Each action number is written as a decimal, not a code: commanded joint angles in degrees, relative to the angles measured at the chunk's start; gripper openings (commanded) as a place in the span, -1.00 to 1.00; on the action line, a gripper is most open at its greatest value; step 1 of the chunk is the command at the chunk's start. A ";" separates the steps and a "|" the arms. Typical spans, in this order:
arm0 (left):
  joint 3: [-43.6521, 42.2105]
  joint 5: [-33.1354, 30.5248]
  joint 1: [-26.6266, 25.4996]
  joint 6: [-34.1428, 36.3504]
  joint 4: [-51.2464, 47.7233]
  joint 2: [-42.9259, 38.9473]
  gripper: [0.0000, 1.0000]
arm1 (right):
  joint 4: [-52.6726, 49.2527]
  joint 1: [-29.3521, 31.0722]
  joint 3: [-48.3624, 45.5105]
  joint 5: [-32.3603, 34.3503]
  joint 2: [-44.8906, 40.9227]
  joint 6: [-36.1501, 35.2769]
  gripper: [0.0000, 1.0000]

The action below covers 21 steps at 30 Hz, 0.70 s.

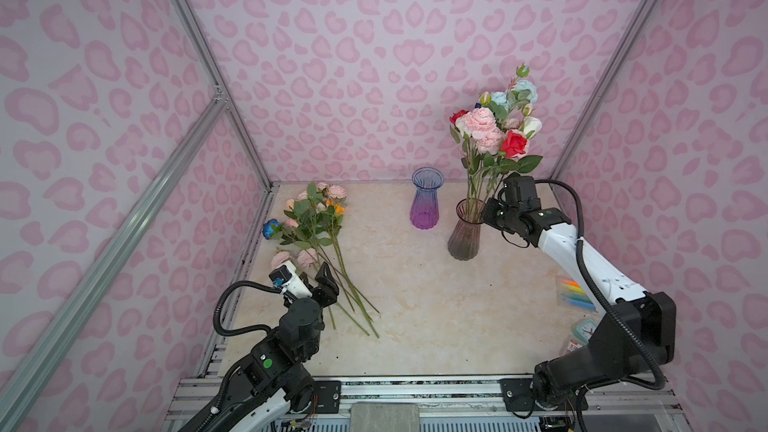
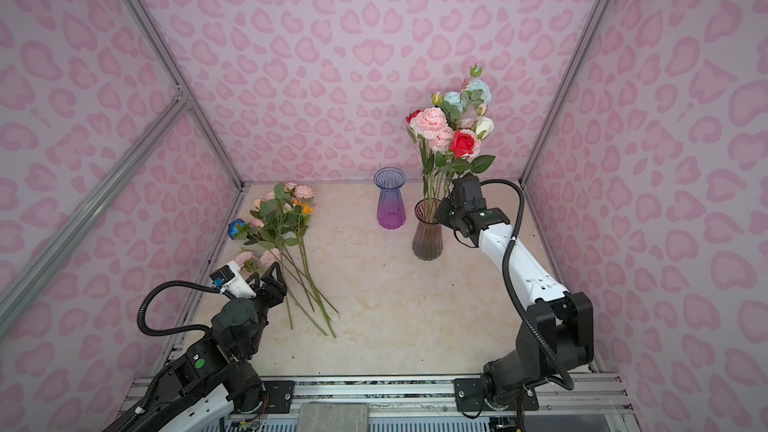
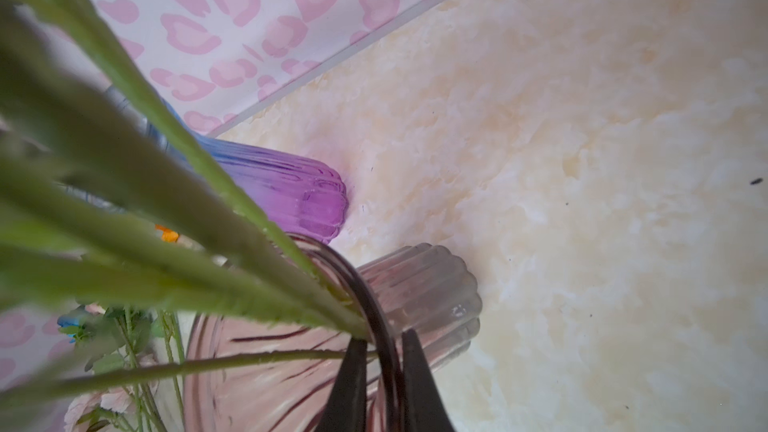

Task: Arrange the flowers into the vase
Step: 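Slide the pink-tinted vase farther from the robot with the right gripper, then open the right gripper and lift it off the pink-tinted vase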

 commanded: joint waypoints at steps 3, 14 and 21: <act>1.08 0.66 0.01 -0.19 -0.69 -0.22 0.33 | 4.67 -2.83 5.93 2.35 5.87 -2.65 -1.00; 1.22 -0.08 0.01 0.11 -2.45 -3.19 0.33 | -1.36 -6.37 22.12 -0.66 19.61 -4.95 -1.00; 1.55 0.34 0.03 -0.29 -2.92 -3.15 0.33 | -4.92 -7.30 28.13 -1.84 24.54 -5.69 -1.00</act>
